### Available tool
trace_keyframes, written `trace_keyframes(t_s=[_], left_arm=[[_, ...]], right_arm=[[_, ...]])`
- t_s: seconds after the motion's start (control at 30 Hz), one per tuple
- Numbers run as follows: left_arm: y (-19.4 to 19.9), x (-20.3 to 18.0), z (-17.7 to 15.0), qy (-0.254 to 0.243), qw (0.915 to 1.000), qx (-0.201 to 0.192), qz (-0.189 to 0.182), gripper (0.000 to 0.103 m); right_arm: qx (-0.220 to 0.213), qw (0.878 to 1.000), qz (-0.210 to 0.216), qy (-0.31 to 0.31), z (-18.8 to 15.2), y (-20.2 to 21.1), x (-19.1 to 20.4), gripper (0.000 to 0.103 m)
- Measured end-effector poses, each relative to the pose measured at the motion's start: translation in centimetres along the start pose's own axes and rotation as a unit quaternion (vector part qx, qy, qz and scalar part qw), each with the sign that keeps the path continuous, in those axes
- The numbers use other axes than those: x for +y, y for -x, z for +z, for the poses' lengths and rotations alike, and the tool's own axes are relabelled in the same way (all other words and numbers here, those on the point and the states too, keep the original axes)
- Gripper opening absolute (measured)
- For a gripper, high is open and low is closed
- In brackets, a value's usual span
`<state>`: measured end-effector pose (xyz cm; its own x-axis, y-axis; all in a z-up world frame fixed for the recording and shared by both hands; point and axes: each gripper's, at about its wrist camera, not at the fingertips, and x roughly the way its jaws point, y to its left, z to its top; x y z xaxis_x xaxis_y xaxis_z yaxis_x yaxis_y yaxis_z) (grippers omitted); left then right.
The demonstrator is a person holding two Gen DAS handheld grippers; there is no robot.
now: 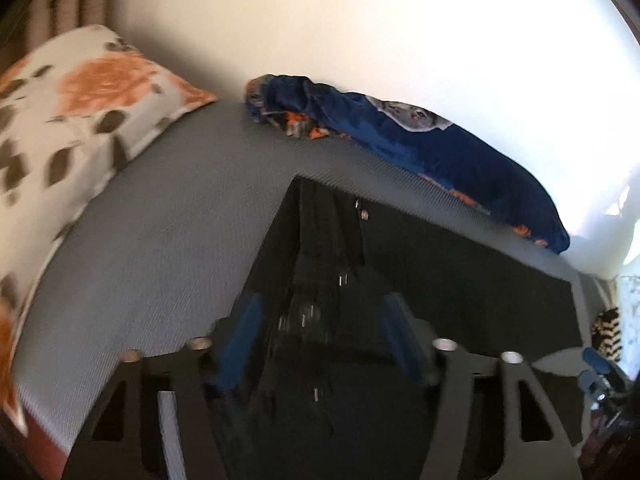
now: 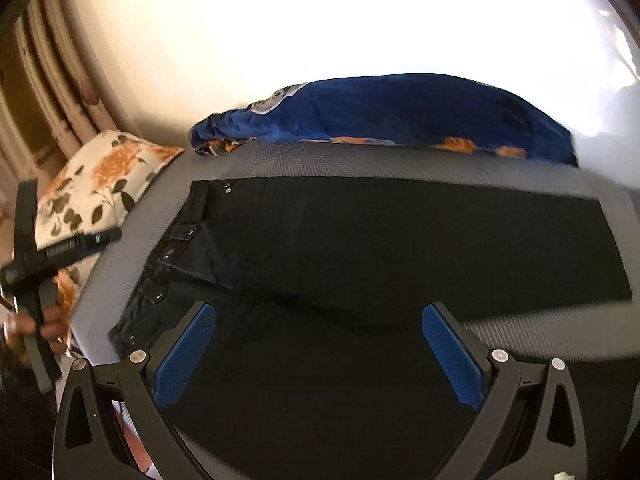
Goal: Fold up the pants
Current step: 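Lower the left tool onto the jeans waistband and close it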
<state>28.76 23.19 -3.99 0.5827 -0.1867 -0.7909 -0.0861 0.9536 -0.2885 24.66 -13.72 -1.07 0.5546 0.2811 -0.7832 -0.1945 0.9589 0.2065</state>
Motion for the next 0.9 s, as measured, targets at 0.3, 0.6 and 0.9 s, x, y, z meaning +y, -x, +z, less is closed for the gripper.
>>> trace_keyframes(t_s=[0.3, 0.6, 0.9], left_arm=[[-10.4, 5.4, 7.0, 0.079, 0.9837, 0.083, -0.138, 0.05], [-16.6, 5.9, 9.6, 0.066, 0.97, 0.14, -0.187, 0.033], [-19.2, 5.2, 11.0, 0.049, 0.9601, 0.155, -0.227, 0.033]], right_arm=[[0.051, 0.999, 0.01, -0.002, 2.1, -7.6, 0.1, 0.103], [0.085, 0.996, 0.004, -0.005, 2.8, -12.6, -0.6, 0.103], [0.087, 0.996, 0.007, -0.005, 3.8, -15.2, -1.1, 0.103]])
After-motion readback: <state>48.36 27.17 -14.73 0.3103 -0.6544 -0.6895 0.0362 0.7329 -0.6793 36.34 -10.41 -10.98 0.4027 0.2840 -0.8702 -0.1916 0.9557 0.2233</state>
